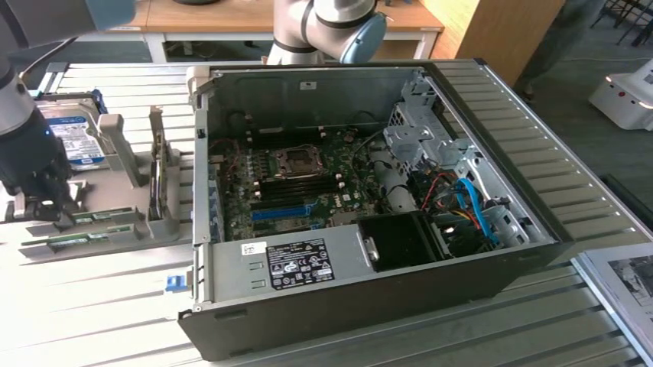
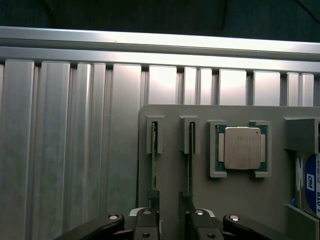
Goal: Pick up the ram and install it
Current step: 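Pick up the ram and move it above insertion slot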
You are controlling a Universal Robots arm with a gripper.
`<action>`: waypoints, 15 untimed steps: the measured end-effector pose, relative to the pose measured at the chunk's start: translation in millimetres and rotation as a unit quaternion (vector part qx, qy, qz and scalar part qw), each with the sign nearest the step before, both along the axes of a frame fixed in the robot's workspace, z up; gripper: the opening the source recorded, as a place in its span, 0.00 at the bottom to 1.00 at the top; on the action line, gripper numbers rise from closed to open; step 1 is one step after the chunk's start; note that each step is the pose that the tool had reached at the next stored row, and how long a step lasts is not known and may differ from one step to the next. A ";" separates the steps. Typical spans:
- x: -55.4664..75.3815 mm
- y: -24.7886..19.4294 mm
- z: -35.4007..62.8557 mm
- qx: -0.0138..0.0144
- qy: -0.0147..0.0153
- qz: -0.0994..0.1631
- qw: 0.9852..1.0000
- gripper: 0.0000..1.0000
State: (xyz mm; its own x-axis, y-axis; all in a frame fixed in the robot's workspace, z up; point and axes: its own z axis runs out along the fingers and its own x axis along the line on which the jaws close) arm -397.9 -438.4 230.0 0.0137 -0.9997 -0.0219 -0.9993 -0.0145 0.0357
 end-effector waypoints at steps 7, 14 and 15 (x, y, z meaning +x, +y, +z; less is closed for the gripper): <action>0.0 -5.7 0.0 0.000 0.000 0.000 1.000 0.29; 0.0 -6.7 0.0 0.000 0.000 0.000 1.000 0.29; 0.0 -6.7 -0.1 0.000 0.000 0.000 1.000 0.29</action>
